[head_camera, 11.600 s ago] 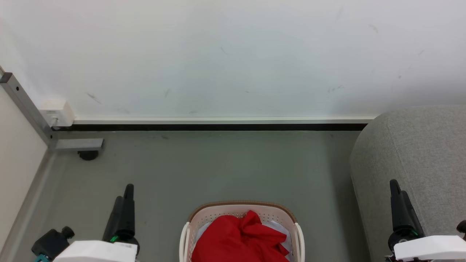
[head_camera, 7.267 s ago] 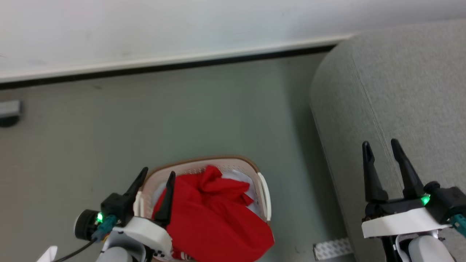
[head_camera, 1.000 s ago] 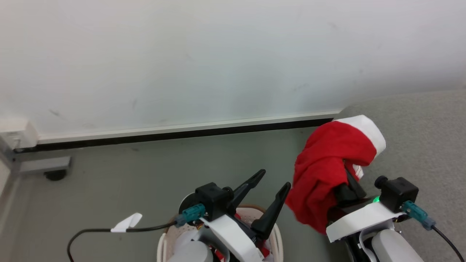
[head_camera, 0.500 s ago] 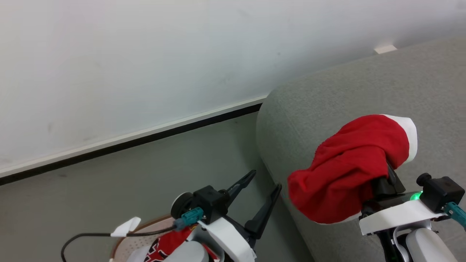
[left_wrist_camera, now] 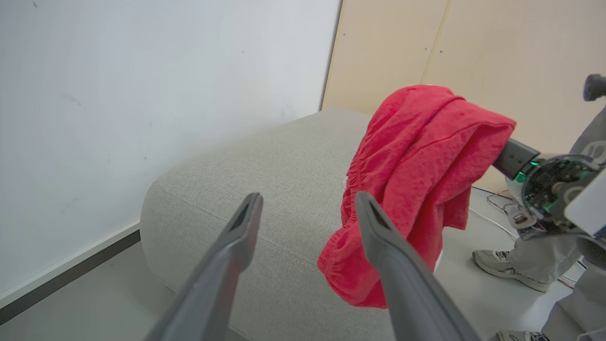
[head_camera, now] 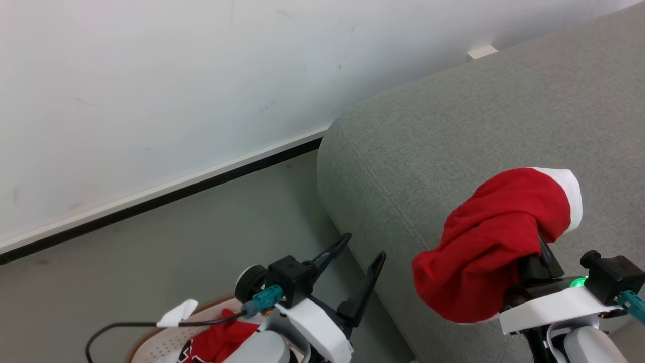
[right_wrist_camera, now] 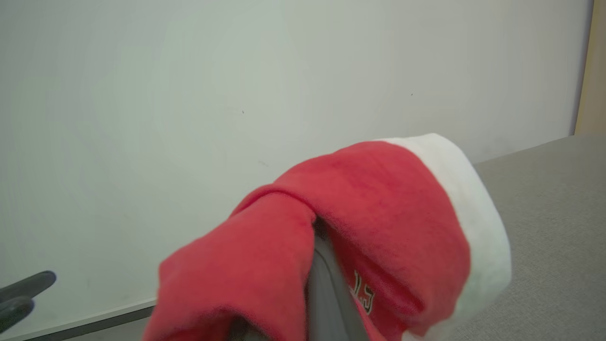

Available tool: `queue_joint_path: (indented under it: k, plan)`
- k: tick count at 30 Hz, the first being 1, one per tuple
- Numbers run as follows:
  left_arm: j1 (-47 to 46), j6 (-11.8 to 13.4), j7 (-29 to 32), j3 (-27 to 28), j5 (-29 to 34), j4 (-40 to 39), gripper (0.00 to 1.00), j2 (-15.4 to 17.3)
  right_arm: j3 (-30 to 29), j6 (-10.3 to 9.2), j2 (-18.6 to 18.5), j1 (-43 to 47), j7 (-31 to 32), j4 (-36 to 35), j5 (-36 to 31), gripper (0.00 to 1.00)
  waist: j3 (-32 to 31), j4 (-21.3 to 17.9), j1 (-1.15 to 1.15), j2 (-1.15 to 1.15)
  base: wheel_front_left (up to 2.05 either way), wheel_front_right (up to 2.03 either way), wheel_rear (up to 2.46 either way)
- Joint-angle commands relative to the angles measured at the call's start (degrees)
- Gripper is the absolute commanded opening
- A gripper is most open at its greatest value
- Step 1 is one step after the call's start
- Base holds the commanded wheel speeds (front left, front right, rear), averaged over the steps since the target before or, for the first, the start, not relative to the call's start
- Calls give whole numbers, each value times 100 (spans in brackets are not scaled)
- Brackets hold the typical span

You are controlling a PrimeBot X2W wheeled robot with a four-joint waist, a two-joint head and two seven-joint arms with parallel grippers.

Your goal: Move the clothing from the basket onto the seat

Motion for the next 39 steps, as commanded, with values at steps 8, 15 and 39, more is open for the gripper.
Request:
queue_joint_path:
  k: [8, 15, 39]
  plan:
    - [-219, 63, -7, -3, 163, -44, 100, 49, 12, -12, -136, -389, 4, 85, 83, 0, 340, 184, 0, -1, 0, 0, 0]
    - [-500, 107, 178, -9, 313, -211, 100, 229, -171, -12, -541, -1356, 4, 331, 195, 0, 1106, 515, 0, -1, 0, 0, 0]
    - [-1291, 267, 514, 149, 556, -845, 100, 736, -370, -12, -2263, -4892, 1034, 4103, 256, 0, 3372, 1719, 0, -1, 0, 0, 0]
